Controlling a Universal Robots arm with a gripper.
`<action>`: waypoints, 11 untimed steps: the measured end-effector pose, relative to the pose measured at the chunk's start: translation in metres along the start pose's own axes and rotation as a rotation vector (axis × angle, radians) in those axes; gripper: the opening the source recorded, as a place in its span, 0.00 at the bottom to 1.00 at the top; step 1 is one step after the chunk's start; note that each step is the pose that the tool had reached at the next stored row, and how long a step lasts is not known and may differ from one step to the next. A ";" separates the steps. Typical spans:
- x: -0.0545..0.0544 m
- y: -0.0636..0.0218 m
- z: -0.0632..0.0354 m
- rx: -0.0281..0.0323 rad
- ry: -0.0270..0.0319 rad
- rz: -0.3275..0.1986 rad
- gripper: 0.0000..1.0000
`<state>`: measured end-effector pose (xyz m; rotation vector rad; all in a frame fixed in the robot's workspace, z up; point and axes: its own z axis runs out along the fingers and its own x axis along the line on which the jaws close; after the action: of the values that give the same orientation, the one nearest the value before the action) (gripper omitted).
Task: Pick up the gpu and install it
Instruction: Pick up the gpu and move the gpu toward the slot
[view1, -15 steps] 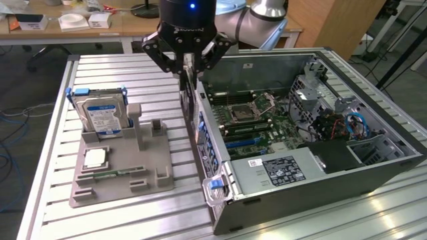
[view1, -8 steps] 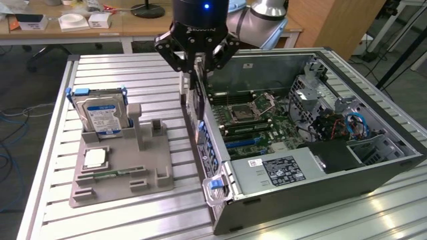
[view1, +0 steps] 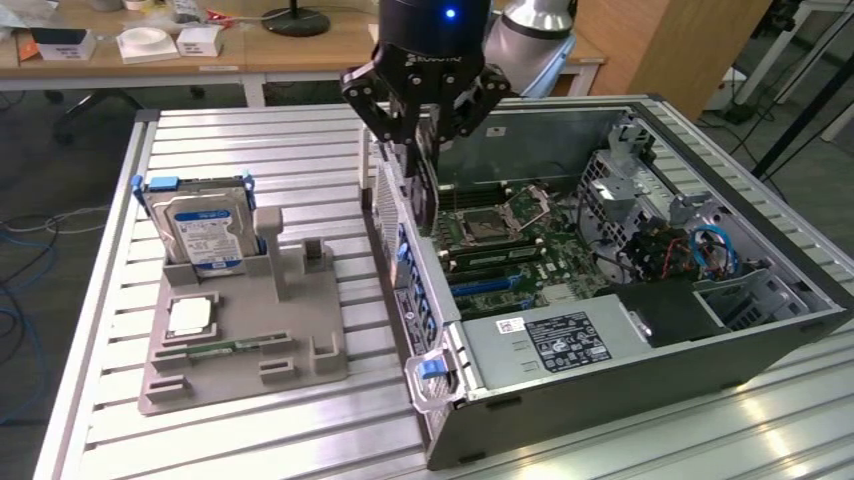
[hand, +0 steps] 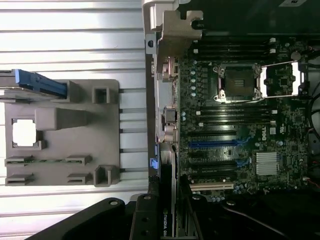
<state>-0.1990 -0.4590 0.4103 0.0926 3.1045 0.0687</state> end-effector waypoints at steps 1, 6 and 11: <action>-0.003 0.0002 0.0001 0.0000 0.0000 0.000 0.26; -0.017 0.0010 0.0006 0.0000 0.0000 0.000 0.26; -0.030 0.0018 0.0011 0.0000 0.0000 0.000 0.26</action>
<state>-0.1688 -0.4590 0.4103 0.0928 3.1045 0.0687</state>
